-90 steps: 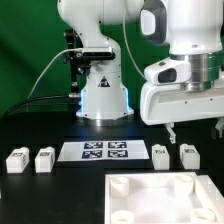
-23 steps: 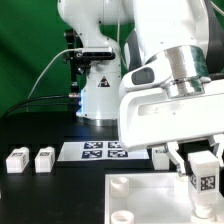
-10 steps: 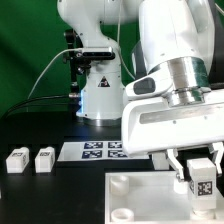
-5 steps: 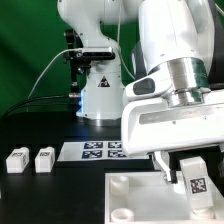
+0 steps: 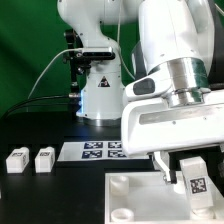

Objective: Assemble one leg

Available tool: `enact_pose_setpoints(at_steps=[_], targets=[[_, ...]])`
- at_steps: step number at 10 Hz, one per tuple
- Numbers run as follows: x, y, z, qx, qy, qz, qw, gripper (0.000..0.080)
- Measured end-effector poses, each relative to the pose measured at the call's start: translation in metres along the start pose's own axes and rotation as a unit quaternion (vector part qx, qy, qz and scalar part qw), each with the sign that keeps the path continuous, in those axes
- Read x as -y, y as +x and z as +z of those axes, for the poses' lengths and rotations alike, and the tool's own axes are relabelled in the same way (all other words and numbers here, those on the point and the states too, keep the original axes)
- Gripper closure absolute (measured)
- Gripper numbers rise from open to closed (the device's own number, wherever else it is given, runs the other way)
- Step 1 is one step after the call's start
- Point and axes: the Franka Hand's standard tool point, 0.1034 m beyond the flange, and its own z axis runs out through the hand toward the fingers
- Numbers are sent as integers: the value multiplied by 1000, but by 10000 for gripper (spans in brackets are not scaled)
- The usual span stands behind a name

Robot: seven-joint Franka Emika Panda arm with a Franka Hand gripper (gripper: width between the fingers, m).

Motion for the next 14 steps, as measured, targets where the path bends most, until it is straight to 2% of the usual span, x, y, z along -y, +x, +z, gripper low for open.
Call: enact_pose_setpoints(at_steps=[2, 5, 7, 8, 10, 11, 12, 13, 14], targets=[[0, 0, -1, 4, 0, 0, 1000, 150], [0, 12, -16, 39, 6, 4, 999, 150], [1, 5, -15, 118, 14, 8, 993, 150], [4, 3, -17, 178, 21, 9, 984, 150], [6, 1, -21, 254, 29, 10, 967, 150], [8, -6, -26, 319, 35, 10, 947, 150], [8, -3, -25, 350, 38, 9, 936, 150], [5, 5, -19, 335, 38, 6, 942, 150], [-11, 17, -10, 331, 32, 11, 943, 150]])
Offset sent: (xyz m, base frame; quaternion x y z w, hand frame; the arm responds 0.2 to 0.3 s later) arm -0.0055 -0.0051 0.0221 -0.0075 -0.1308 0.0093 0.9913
